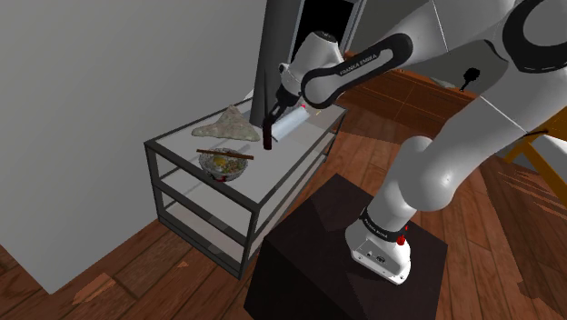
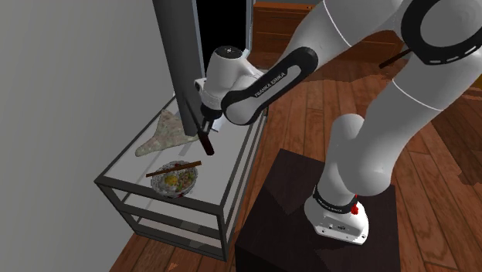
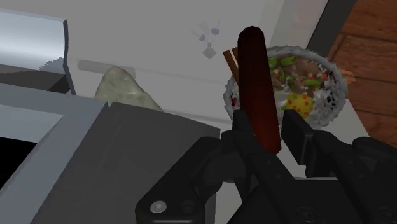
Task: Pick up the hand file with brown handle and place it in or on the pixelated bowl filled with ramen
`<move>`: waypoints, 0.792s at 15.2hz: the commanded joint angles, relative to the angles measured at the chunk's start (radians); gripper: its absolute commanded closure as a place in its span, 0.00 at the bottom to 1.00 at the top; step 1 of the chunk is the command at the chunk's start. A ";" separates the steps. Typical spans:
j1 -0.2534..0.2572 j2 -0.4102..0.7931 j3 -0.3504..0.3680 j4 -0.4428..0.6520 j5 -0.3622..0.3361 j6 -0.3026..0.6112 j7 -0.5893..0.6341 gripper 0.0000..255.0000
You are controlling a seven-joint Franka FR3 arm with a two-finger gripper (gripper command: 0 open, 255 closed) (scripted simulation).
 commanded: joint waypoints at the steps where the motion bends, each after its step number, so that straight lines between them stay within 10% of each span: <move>1: 0.022 0.061 0.026 0.049 0.013 0.008 0.038 1.00; 12: 0.100 0.365 0.108 0.320 0.041 0.027 0.181 1.00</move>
